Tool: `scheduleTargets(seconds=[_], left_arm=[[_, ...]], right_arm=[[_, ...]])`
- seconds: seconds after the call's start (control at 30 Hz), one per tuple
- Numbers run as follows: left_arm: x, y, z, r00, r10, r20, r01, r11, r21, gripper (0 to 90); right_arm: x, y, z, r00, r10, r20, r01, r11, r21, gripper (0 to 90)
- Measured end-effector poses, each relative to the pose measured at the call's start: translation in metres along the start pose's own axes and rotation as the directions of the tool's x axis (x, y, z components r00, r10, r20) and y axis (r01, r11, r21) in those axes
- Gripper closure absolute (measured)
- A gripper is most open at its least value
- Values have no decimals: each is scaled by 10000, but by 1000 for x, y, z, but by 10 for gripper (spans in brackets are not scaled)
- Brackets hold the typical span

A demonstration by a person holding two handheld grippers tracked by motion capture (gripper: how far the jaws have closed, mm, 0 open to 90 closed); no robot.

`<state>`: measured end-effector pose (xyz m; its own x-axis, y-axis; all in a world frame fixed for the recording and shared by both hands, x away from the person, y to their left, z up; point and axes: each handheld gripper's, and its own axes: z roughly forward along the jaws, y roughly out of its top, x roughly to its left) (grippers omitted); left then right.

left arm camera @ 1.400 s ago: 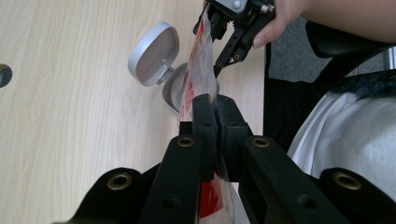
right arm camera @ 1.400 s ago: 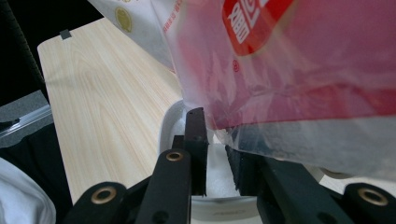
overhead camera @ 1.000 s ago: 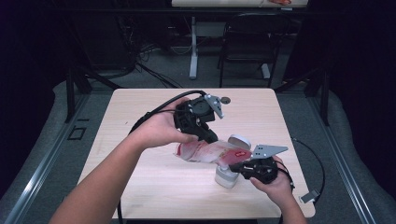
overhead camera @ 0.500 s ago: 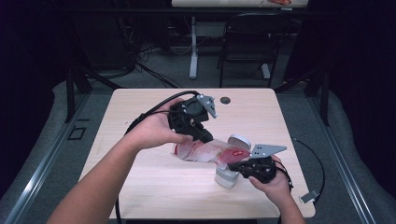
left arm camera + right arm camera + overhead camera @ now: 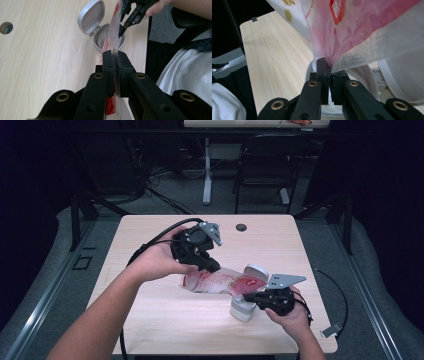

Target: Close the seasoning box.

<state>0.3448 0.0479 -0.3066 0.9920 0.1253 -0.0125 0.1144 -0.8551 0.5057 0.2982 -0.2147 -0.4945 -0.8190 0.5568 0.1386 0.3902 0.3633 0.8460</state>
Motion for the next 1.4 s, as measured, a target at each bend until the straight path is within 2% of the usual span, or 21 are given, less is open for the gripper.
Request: scheduleTargets(seconds=[0.27,0.7,1.4], left_arm=[[4,-11,-1,9999,-127,-32,127,9999,-50,875],[10,-37,0,9982,-593,-95,589,9976,-359,864],[15,-71,6,9934,-1090,-355,1074,9932,-447,844]], right_arm=[[1,2,0,10000,-24,-65,23,10000,-88,887],[2,4,-1,9999,-9,-133,6,9996,-274,893],[3,7,-1,9997,212,-110,-222,9950,-971,898]])
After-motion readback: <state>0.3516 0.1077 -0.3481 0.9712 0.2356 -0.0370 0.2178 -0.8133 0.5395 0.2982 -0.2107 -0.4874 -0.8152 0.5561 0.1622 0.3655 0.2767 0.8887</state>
